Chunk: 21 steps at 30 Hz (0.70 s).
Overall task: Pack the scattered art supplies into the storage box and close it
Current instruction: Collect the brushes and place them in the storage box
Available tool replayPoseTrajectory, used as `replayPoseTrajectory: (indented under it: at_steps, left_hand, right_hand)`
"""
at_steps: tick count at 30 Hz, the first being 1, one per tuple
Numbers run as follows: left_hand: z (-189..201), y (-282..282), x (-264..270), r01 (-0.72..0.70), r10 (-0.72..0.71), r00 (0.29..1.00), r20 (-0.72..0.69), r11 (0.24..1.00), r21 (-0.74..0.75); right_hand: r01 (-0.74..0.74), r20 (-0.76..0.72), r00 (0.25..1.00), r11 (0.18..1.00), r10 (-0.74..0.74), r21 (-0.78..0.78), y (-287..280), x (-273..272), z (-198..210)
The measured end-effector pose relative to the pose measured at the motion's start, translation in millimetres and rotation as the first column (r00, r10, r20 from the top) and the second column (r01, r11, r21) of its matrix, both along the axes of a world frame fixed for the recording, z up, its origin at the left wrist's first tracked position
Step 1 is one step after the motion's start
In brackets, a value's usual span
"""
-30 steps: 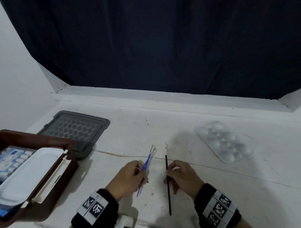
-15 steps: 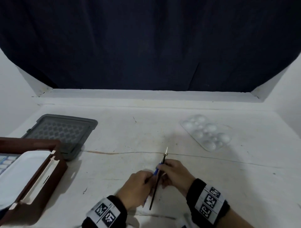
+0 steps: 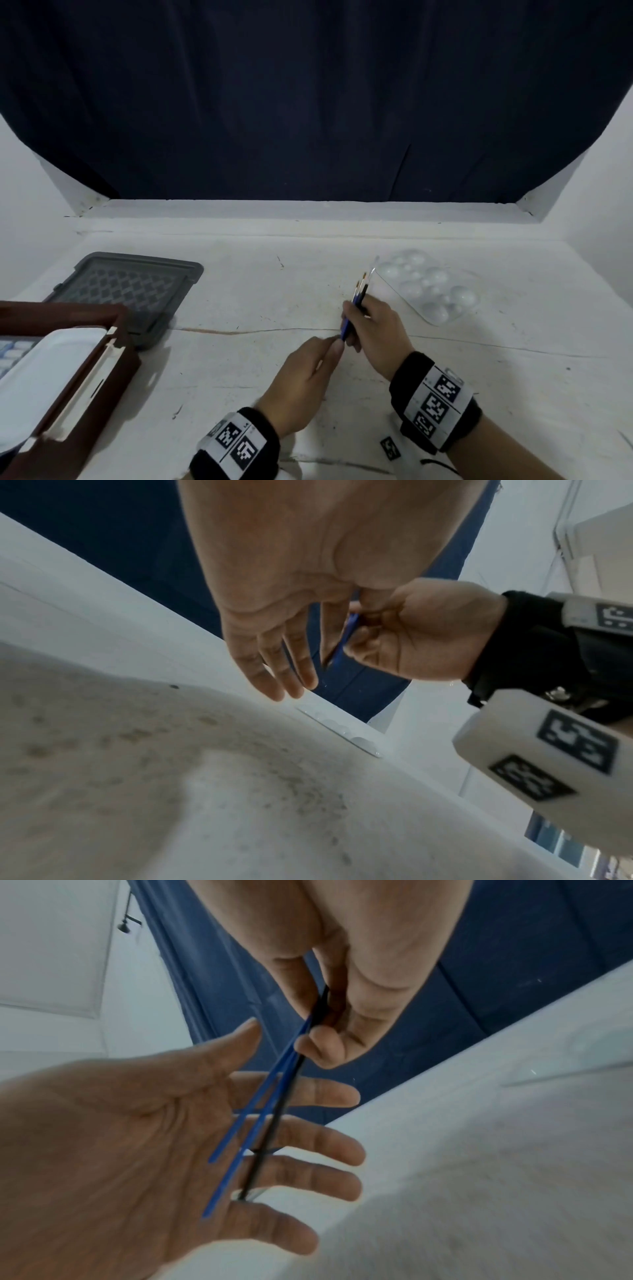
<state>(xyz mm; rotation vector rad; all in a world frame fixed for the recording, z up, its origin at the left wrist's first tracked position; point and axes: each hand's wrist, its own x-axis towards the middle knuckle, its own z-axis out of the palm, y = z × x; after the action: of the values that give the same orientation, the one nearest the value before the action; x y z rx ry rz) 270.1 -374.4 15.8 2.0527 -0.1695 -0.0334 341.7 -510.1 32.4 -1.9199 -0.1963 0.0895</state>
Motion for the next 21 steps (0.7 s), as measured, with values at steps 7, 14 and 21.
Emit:
replayPoseTrajectory:
  at_steps: [7,14,21]
  left_hand:
    - [26.7,-12.7,24.1,-0.184,0.154,0.983,-0.101,0.831,-0.524]
    - [66.5,-15.7,39.5,-0.304,0.064,0.953,-0.298,0.257,-0.917]
    - [107.0,-15.4,45.0,-0.403,-0.183,0.915,-0.360,-0.349,-0.846]
  right_hand:
    - [-0.052,0.202,0.979,0.968,0.001,0.245,8.3,6.4,60.0]
    - [-0.184,0.401,0.909,0.972,0.111,0.148,8.9,22.0,144.2]
    - [-0.238,0.432,0.880,0.970,0.196,0.046,21.5,27.2,172.4]
